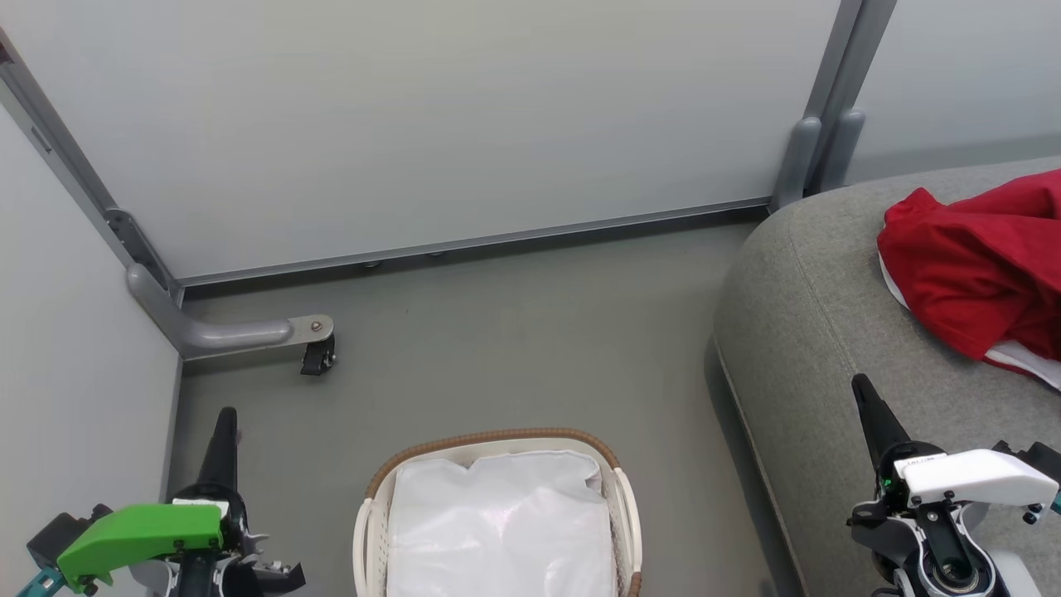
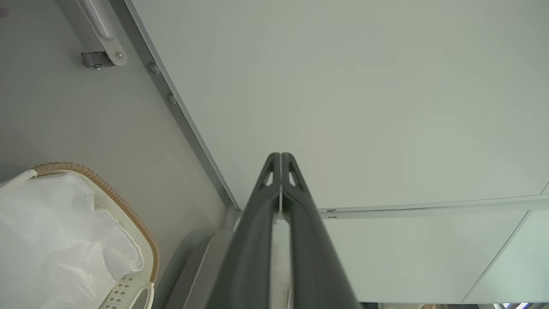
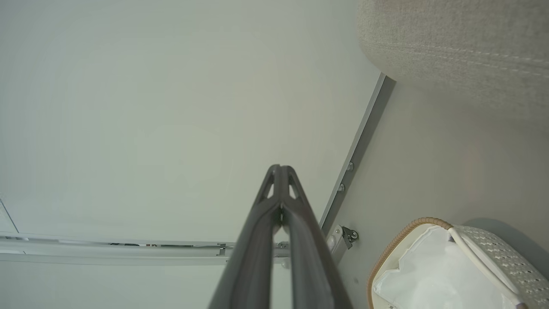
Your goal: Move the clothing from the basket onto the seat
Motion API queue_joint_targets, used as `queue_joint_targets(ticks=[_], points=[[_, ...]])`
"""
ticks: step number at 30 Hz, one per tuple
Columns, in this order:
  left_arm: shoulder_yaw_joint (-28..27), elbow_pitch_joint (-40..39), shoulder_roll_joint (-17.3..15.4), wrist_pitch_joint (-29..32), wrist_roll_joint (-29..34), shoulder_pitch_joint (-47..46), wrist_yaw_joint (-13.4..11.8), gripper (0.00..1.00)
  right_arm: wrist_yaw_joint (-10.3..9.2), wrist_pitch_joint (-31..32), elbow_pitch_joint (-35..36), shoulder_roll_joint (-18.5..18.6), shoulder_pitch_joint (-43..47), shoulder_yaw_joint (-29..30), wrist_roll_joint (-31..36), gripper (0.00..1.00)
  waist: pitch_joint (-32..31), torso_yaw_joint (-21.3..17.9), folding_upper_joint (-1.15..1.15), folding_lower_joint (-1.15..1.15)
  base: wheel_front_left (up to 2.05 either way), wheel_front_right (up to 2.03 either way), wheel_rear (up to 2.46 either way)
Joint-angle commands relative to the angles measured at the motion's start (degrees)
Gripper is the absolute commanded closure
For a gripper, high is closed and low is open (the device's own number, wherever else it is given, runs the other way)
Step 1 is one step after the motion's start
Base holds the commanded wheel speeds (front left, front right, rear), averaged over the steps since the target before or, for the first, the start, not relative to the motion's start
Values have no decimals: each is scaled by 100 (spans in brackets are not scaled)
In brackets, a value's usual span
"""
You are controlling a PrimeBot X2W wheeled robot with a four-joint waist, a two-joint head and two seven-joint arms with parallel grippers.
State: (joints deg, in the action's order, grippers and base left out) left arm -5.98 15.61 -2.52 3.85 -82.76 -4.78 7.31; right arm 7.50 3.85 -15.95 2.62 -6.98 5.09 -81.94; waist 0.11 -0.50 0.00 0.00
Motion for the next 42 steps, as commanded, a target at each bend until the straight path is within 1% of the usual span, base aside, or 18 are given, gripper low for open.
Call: queue_joint_targets(ticks=[1, 25, 42], points=[[-30, -48, -50, 33, -117, -124, 26, 100, -1, 36, 67, 35, 43, 31, -120, 100, 0, 3, 0, 0, 0, 0, 0], [-65, -174, -57, 289, -988, -188, 31, 100, -1, 290, 217, 41, 110, 162, -1069, 100, 6, 49, 0, 0, 0, 0, 0], [-63, -165, -55, 293, -973, -175, 31, 100, 0, 288, 212, 41, 110, 157, -1056, 100, 6, 50, 0, 0, 0, 0, 0]])
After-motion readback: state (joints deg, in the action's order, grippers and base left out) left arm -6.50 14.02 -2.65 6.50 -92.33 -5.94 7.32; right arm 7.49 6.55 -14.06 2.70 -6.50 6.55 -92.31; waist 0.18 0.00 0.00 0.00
